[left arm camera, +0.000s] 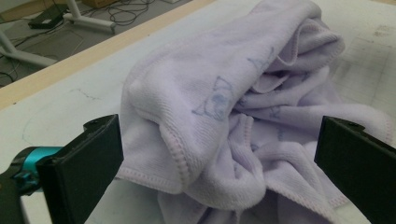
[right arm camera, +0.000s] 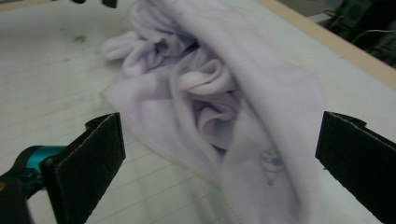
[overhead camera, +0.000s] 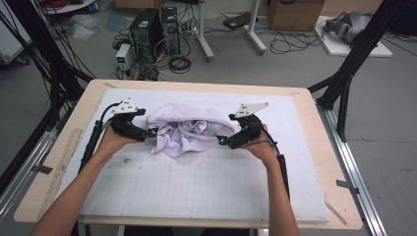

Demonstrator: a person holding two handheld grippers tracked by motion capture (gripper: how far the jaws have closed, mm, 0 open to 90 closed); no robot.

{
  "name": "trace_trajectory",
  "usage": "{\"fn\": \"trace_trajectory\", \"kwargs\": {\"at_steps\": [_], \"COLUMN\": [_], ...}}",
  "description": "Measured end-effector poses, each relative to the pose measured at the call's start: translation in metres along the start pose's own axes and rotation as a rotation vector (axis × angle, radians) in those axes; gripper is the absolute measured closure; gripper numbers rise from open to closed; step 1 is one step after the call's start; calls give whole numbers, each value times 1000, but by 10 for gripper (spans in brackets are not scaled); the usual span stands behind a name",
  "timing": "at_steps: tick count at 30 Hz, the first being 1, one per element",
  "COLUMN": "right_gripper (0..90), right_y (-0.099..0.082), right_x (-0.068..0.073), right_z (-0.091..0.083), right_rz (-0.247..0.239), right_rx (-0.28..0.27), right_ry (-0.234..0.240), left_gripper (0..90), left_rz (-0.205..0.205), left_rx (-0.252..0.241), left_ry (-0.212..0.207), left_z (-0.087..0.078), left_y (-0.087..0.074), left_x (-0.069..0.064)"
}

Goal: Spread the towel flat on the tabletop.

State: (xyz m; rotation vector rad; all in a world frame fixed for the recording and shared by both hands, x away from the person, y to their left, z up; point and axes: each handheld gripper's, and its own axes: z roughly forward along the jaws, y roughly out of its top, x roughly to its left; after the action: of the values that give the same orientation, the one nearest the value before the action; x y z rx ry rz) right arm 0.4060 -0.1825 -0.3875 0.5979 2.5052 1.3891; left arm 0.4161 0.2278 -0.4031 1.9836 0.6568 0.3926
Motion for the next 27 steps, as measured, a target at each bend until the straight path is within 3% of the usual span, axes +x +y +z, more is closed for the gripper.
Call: {"fn": "trace_trajectory", "kwargs": {"at_steps": [5,12,21,27], "right_gripper": [6,47,137,180], "right_y": [3,2,1,2], "right_x": [9,15,16,16], "right_z": [14,32,47,51], "right_rz": [-44,-85,-111,-116], "right_rx": [25,91,141,150], "right_ry": [51,77,54,36], "left_gripper": [17,17,17,17], "left_rz": [18,18,43,20], "left_rx": [13,69,116,121], "left_ry": [-10,-30,-27,-43], "left_z": [-1,4,-1,-8], "left_y": [2,-1,-1,-11], "left_x": [-5,-10,-15,-18]}}
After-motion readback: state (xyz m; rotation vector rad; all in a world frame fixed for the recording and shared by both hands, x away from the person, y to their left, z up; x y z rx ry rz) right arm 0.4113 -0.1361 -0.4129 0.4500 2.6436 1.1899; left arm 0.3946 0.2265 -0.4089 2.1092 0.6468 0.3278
